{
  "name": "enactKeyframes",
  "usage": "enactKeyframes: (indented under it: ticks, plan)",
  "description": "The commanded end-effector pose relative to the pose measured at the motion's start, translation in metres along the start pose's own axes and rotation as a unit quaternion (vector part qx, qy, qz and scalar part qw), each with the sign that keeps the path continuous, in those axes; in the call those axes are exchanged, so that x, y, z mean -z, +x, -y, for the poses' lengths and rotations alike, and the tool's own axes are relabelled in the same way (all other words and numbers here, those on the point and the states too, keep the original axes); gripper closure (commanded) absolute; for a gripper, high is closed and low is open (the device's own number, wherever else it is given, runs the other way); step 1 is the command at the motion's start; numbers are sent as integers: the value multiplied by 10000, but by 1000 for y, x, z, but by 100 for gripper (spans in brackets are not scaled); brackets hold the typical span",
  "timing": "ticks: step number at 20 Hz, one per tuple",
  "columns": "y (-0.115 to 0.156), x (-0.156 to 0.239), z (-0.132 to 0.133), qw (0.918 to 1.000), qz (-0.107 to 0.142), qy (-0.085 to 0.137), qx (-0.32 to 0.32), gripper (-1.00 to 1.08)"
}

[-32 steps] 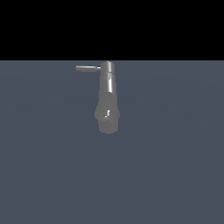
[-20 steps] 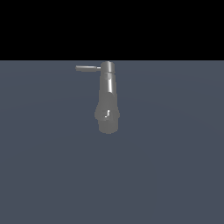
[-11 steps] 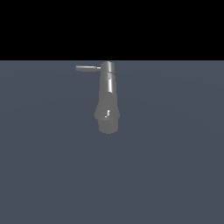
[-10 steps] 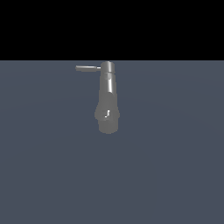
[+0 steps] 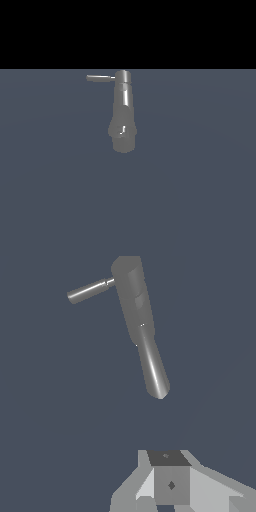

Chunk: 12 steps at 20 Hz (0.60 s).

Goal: Turn on the faucet by rotating a designated handle.

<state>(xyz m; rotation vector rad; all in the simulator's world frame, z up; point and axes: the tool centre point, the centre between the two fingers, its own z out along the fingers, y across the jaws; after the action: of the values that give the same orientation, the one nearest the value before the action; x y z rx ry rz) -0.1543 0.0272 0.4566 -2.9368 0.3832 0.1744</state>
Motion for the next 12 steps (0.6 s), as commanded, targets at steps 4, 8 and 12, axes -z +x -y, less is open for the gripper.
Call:
enactKeyframes:
  ticks: [4,8,12]
  plan:
    - [41,-15,14,9959,205,233,-849,108]
    - [71,-29,23,9878,326,320,-1489,108]
    - [101,-45,32,9755,412,347,-2134,108]
